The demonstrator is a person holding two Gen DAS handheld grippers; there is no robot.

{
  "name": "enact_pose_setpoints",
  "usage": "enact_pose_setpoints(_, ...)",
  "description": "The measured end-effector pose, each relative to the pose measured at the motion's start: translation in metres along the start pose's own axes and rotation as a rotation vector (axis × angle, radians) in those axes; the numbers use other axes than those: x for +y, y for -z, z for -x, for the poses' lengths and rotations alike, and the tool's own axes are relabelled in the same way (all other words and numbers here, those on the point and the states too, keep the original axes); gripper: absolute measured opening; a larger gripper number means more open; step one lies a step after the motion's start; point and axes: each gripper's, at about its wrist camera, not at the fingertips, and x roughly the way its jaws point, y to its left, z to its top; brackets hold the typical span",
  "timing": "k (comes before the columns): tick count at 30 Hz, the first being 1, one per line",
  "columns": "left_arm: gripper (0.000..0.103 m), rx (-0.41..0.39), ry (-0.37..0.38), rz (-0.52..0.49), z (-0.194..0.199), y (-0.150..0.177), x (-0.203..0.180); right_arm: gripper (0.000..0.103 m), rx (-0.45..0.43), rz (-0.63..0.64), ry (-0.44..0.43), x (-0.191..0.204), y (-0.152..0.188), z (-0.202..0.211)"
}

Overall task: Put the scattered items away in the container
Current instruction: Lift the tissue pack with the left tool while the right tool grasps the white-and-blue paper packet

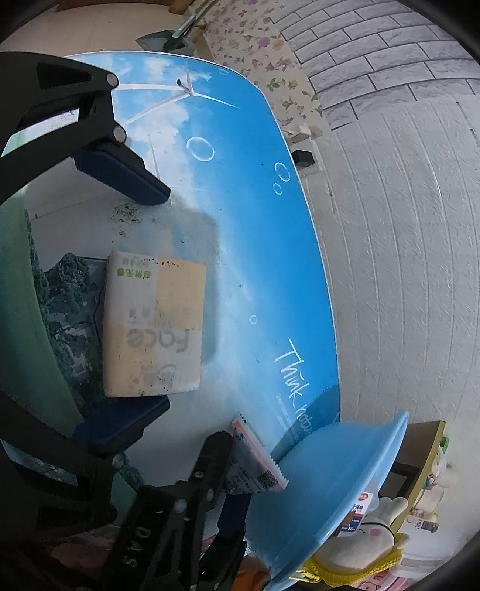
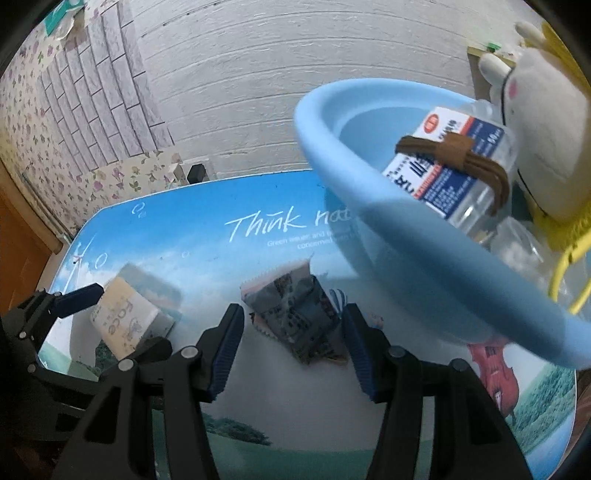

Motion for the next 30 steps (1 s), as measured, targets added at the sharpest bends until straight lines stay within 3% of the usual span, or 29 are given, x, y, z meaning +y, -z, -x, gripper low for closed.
enact_pose_setpoints(9,0.103,-0.008,-0.024,0.025,0.002,0.004,-0.001,0.095,0.022,0.012,0.069,-0.003,0.000,-0.009)
enact_pose_setpoints(12,0.103,-0.008,-0.030,0.031,0.003,0.005,-0.001,0.103,0.028,0.005,0.043,-0.006,-0.001,-0.011)
enact_pose_setpoints(27,0.102,-0.011,-0.051,0.061,0.008,0.011,-0.005,0.103,0.033,0.004,0.068,-0.003,0.001,-0.013)
enact_pose_setpoints(30,0.096,-0.018,-0.040,0.047,0.010,0.011,-0.008,0.100,0.027,0.008,0.063,-0.004,0.003,-0.013)
